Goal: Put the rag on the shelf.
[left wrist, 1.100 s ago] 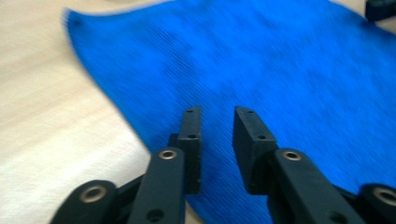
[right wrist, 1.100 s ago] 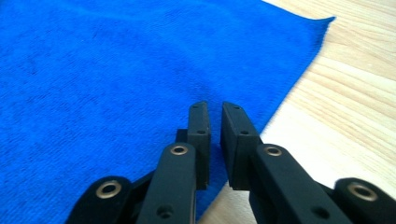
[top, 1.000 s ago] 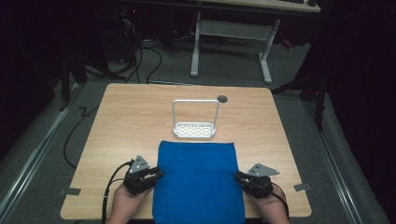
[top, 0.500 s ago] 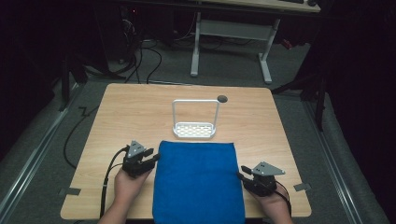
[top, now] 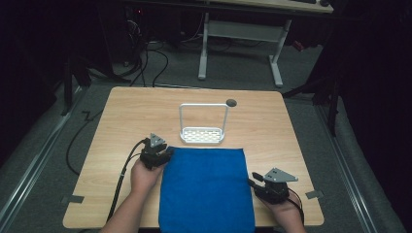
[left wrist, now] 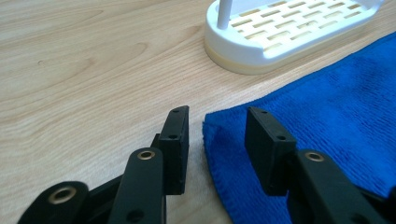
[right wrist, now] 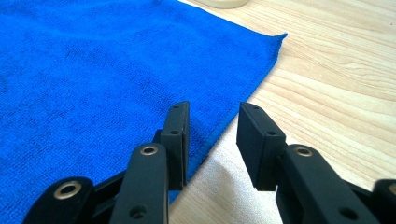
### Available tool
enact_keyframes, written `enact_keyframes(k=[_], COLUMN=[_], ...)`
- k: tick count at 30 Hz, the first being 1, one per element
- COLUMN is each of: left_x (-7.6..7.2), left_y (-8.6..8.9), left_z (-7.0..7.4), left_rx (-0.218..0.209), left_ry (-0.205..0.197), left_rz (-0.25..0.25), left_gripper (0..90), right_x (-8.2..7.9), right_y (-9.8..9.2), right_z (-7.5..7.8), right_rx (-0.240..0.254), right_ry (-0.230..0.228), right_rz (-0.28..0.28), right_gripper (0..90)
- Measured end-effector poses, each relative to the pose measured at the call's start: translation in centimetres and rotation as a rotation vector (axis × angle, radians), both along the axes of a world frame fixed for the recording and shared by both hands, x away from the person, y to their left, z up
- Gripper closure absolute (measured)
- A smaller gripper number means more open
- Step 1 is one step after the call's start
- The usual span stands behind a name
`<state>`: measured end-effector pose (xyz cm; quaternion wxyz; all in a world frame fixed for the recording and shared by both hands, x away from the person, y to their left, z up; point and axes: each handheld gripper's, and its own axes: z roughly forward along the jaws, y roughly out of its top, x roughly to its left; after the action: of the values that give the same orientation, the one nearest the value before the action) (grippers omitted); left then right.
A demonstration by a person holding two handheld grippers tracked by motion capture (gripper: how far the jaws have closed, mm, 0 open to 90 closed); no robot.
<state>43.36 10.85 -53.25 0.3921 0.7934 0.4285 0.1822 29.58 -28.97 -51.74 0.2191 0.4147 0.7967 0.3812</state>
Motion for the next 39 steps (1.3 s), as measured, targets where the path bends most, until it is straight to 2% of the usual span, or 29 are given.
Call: enact_keyframes(k=[2,5,8,12,16,20,24,26,28,29,30,33,37,39], left_x=[0.4,0.3,0.2,0.2,0.3,0.4,0.4,0.5,0.5,0.5,0.5,0.5,0.6,0.6], left_y=[-0.1,-0.1,-0.3,-0.1,0.1,0.3,0.3,0.3,0.3,0.3,0.4,0.4,0.5,0.5], left_z=[-0.1,-0.2,-0.2,-0.2,-0.2,-0.3,-0.3,-0.3,-0.3,-0.3,-0.3,-0.3,-0.3,-0.3], left_rx=[0.003,0.011,0.019,-0.001,-0.014,-0.041,-0.046,-0.05,-0.053,-0.053,-0.055,-0.06,-0.067,-0.068], left_ry=[0.033,0.027,0.019,0.03,0.038,0.056,0.057,0.059,0.061,0.061,0.063,0.067,0.074,0.075], left_rz=[0.003,-0.012,-0.017,-0.016,-0.018,-0.02,-0.029,-0.029,-0.031,-0.031,-0.029,-0.028,-0.027,-0.029], left_gripper=[60.7,62.6,72.0,82.1,86.1,86.5,86.3,86.1,85.8,85.8,85.7,85.6,85.6,85.6], right_x=[0.1,0.2,0.3,0.5,1.3,3.0,5.1,6.2,7.4,7.4,8.5,9.9,11.0,11.4], right_y=[0.0,0.1,0.0,-0.1,0.0,0.4,1.0,1.3,1.6,1.6,1.8,1.8,2.2,2.5], right_z=[-0.1,-0.1,-0.1,-0.1,-0.2,0.1,0.1,-0.1,-0.3,-0.3,-0.4,-0.5,-0.9,-0.9], right_rx=[-0.002,-0.002,0.001,0.019,0.04,0.064,0.041,0.047,0.031,0.031,0.021,0.036,0.045,0.022], right_ry=[0.004,0.008,0.002,0.003,0.018,0.033,0.027,0.031,0.043,0.043,0.041,0.051,0.065,0.068], right_rz=[-0.002,-0.003,-0.005,-0.012,-0.039,-0.085,-0.121,-0.142,-0.156,-0.156,-0.165,-0.191,-0.184,-0.18], right_gripper=[64.9,64.9,64.5,63.0,61.5,57.9,54.7,54.5,54.0,54.0,53.9,53.9,54.1,54.3])
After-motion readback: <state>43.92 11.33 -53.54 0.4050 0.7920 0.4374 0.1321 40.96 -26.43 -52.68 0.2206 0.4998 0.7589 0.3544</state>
